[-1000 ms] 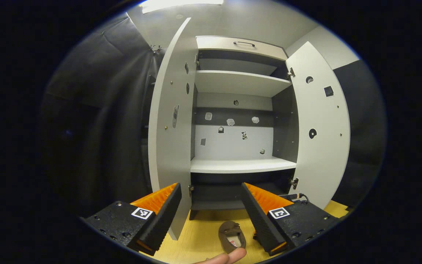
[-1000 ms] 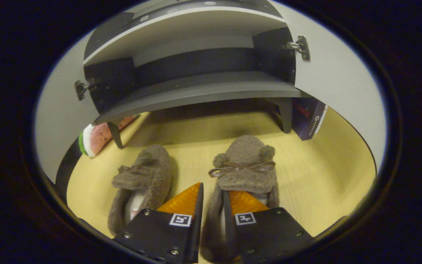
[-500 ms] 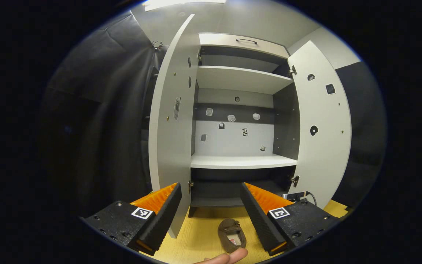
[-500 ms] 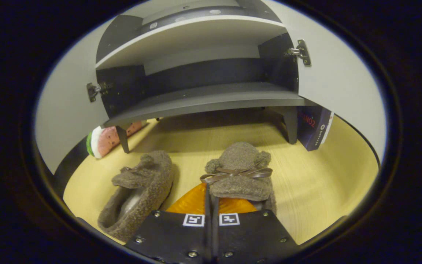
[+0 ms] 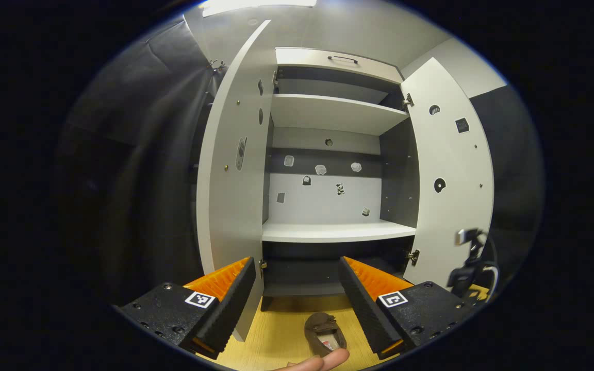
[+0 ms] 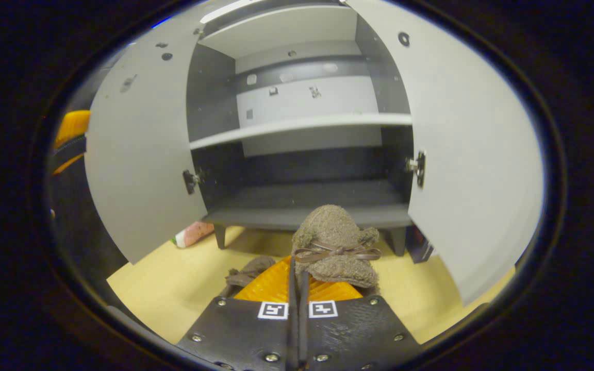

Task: Grab one shoe with the right hand and put it into the shoe cabinet, grab the other shoe with the left hand and put it into the shoe cabinet; then close the right door with the right hand and the left door with the left hand.

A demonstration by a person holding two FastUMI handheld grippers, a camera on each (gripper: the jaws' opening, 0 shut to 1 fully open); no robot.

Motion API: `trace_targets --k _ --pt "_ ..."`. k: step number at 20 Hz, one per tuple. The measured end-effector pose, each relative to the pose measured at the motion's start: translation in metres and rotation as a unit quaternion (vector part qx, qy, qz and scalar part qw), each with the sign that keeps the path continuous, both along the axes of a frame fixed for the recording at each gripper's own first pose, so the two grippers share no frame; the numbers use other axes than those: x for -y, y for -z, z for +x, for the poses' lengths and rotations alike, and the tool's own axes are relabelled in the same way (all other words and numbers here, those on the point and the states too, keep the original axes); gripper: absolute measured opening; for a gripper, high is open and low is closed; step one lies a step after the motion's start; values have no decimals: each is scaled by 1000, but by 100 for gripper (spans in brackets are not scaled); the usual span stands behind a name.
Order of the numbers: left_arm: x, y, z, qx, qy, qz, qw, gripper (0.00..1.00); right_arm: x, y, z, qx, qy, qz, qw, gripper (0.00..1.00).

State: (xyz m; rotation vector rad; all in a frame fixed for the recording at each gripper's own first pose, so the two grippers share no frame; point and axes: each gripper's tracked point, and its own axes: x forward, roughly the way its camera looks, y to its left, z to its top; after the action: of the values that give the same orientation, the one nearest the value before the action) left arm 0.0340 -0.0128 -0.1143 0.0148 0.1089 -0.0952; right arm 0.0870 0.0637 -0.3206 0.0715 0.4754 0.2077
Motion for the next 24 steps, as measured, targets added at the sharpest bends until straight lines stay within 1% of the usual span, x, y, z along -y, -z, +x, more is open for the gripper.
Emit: trace_targets --k 1,4,6,9,11,14,16,19,21,23,24 --pt "0 -1 4 2 -2 0 1000 99 0 -24 0 17 -6 -2 1000 0" --pt "1 1 17 3 -1 -6 1000 99 -6 -100 11 67 -12 -12 998 0" --pt "5 4 26 1 5 -16 1000 99 -9 -138 19 89 -17 -22 996 1" --pt "14 8 38 0 24 -15 1000 99 -17 -190 40 103 -29 -35 994 1" --pt "16 10 46 -5 32 -18 999 99 -23 -224 62 115 -29 -36 992 1" --pt "9 12 58 -5 25 -16 1000 99 -28 -270 105 130 -19 -33 991 1" --pt "5 13 63 -6 19 -16 1000 99 -29 -290 136 133 -12 -32 991 0" --pt "5 15 68 -5 21 -12 1000 98 -28 -304 191 120 3 -32 992 1" --pt "6 8 72 13 17 -2 1000 99 -28 -301 230 102 11 -33 994 1" --pt "16 10 68 8 28 -3 1000 99 -26 -288 266 83 20 -40 996 1" --pt "21 11 66 4 37 -8 999 99 -24 -274 283 71 21 -52 996 0"
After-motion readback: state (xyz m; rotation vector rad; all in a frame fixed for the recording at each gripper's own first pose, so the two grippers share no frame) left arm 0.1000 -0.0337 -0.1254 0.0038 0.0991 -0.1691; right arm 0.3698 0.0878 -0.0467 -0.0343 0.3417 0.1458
